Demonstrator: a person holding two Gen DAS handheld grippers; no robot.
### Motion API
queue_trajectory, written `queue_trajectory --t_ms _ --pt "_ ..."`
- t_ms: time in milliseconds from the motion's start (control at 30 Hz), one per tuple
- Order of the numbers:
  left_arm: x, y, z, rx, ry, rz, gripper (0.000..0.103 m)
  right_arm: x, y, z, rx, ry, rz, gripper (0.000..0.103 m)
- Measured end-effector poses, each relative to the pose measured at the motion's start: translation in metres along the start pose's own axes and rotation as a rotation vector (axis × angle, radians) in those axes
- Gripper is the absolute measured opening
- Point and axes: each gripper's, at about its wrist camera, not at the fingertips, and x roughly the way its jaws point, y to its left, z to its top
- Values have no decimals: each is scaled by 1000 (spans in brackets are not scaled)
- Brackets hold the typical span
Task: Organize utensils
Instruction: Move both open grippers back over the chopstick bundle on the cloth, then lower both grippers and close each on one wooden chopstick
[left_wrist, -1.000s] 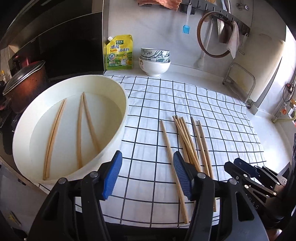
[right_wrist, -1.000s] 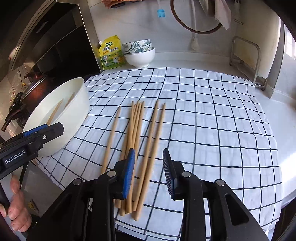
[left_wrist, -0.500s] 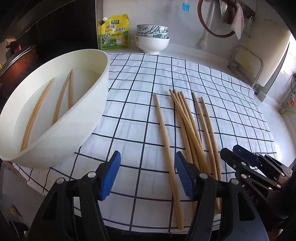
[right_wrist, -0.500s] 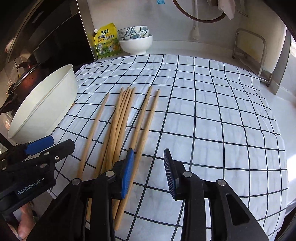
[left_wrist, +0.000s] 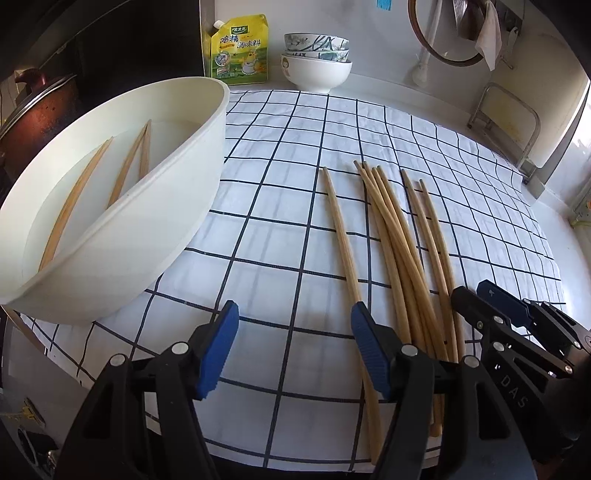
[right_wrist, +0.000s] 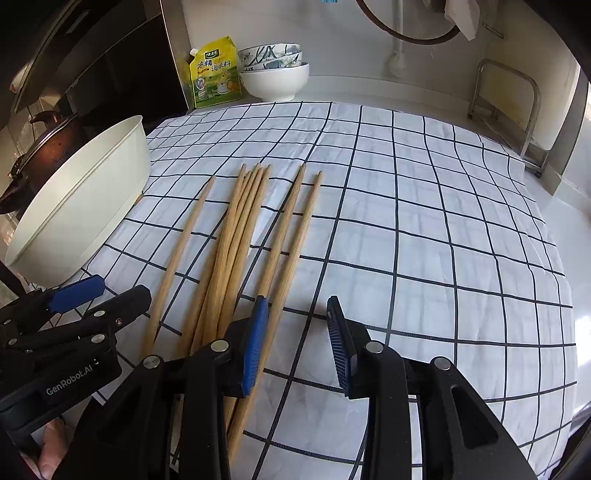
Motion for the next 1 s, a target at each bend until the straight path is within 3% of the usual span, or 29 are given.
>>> queue_trajectory --t_ms 333,1000 --pt "2 -2 0 0 0 17 64 1 -1 -1 -18 -13 -30 32" --pt "6 -13 6 10 -7 49 69 -8 -43 -2 69 -6 -45 32"
